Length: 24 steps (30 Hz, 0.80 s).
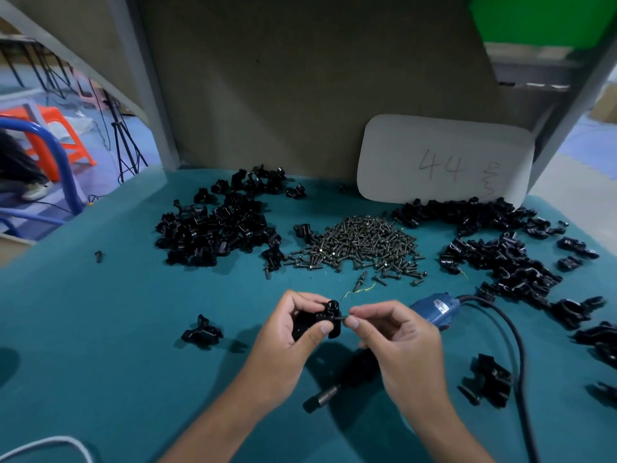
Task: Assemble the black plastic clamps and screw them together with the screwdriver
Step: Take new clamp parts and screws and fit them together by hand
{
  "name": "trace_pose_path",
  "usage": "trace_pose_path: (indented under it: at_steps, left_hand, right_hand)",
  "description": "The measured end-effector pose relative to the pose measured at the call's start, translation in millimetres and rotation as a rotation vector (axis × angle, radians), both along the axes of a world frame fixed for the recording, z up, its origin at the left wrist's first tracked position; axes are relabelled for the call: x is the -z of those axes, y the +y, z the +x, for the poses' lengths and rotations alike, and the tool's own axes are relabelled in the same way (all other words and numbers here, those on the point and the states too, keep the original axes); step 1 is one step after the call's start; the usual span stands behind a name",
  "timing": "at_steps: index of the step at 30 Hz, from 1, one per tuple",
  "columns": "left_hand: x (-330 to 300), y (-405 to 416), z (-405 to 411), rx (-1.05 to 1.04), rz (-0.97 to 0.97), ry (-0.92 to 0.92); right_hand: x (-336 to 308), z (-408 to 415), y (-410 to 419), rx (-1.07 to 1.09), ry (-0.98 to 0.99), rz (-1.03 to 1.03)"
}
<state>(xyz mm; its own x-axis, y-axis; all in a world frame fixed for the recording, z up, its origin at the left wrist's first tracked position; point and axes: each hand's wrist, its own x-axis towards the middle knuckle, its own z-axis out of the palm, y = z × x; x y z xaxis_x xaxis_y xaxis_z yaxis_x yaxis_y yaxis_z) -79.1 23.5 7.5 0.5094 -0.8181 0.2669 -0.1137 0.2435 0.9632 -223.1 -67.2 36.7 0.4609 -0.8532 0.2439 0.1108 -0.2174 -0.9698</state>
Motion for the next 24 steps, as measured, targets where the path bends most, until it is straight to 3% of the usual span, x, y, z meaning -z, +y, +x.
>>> trace_pose_path:
  at_steps: [13,18,24]
  left_hand:
    - [-0.9,-0.9,-1.5,0.010,-0.005,0.015]
    - [-1.3,-1.6,-4.3,0.020,-0.025,0.029]
    - [-1.0,-1.6,-2.5,-0.024,-0.017,0.035]
  right_hand:
    - [7.9,1.0,2.0,0.053,-0.024,-0.127]
    - [8.5,0.9,1.7,0.080,0.090,-0.272]
    - [9.5,-0.8,-4.1,-0.038,0.125,-0.296]
